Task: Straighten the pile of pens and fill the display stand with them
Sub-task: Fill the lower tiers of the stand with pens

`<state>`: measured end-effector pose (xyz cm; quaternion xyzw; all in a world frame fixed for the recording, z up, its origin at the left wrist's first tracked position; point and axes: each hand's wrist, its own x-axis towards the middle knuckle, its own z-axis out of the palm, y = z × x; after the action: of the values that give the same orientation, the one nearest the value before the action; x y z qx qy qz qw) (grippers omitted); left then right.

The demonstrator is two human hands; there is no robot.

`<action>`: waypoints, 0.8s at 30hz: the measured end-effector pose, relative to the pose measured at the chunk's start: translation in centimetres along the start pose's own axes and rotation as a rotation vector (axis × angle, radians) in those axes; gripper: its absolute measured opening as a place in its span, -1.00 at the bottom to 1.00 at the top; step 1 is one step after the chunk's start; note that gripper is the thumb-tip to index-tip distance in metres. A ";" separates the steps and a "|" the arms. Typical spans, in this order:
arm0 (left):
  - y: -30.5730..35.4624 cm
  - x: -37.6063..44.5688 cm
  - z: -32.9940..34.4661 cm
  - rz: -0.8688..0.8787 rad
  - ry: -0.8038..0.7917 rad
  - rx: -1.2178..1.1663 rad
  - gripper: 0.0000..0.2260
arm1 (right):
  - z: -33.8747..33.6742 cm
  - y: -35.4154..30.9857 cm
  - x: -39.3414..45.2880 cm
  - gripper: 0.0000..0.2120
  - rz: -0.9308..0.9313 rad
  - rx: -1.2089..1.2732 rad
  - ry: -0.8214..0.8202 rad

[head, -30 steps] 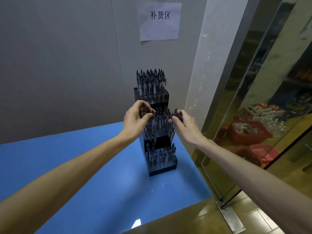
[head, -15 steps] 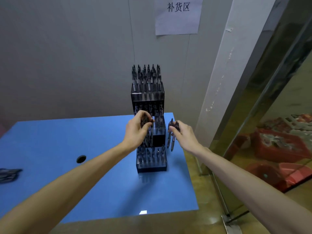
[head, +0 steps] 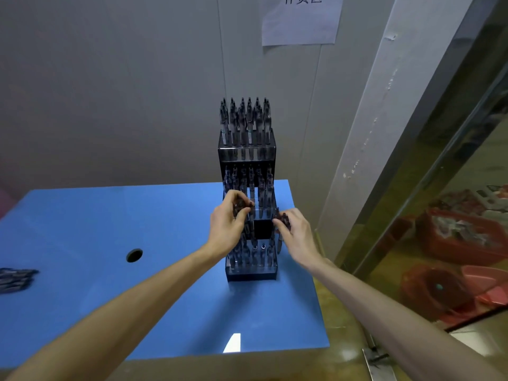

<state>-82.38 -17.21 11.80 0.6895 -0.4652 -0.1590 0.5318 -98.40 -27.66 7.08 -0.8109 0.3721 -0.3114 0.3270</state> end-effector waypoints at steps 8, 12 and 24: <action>-1.2 -0.1 0.4 -0.017 -0.060 -0.005 -0.82 | 0.8 0.9 -1.1 -0.79 0.044 -0.035 0.015; -2.0 -0.2 0.7 -0.013 -0.073 -0.004 -0.81 | 0.3 0.1 -0.7 -0.83 -0.002 -0.078 -0.021; -3.5 0.0 1.1 0.073 -0.091 0.033 -0.84 | 0.2 0.6 -0.3 -0.86 -0.049 -0.189 -0.032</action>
<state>-81.50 -17.81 8.28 0.6726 -0.5164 -0.1631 0.5043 -98.68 -27.70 6.45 -0.8520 0.3745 -0.2699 0.2470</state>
